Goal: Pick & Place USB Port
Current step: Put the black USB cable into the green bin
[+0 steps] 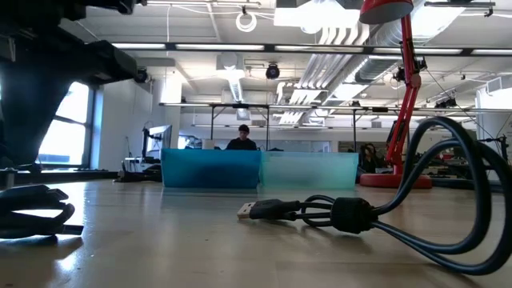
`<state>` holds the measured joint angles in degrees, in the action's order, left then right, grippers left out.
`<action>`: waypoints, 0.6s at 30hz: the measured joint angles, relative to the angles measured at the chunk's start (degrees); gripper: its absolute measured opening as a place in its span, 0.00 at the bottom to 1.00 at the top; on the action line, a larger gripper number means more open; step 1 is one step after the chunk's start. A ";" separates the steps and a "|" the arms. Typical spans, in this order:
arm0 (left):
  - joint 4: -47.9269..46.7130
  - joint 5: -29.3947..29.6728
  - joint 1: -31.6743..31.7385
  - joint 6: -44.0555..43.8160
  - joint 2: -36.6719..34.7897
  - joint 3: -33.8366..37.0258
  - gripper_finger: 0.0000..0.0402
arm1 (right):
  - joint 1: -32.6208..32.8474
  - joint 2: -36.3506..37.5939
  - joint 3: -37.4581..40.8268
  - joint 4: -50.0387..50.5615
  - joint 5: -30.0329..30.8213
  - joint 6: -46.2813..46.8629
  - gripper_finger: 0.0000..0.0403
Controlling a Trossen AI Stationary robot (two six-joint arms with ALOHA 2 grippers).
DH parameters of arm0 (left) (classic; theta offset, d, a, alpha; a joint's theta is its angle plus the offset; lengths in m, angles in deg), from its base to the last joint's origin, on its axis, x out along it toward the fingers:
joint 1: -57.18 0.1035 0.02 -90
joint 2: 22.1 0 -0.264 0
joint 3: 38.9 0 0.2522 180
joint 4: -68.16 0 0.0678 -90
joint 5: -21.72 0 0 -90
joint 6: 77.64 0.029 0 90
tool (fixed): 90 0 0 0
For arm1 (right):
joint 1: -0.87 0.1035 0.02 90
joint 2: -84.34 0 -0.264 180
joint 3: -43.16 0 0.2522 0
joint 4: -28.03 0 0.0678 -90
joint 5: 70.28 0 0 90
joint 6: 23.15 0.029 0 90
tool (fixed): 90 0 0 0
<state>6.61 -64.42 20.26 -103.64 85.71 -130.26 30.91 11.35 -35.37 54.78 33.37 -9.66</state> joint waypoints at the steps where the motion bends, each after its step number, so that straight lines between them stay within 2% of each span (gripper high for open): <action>1: 0.28 -0.33 0.32 -0.51 0.00 0.00 0.31 | 0.02 0.00 0.00 0.00 -0.25 -0.17 0.48; 5: 0.17 -2.28 0.24 -1.41 0.00 0.00 0.31 | 0.02 0.00 0.00 0.49 -2.00 -0.64 0.48; 10: 0.19 -7.54 0.12 -2.28 0.69 -0.02 0.31 | 0.02 0.00 0.00 1.71 -2.67 -1.94 0.48; 18: 1.37 -5.79 0.17 -3.01 0.83 0.00 0.31 | 0.02 0.00 0.00 2.64 -2.71 -3.29 0.48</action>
<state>7.97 -70.21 20.43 -106.66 86.54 -130.26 30.93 11.35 -35.37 57.43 30.66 -12.95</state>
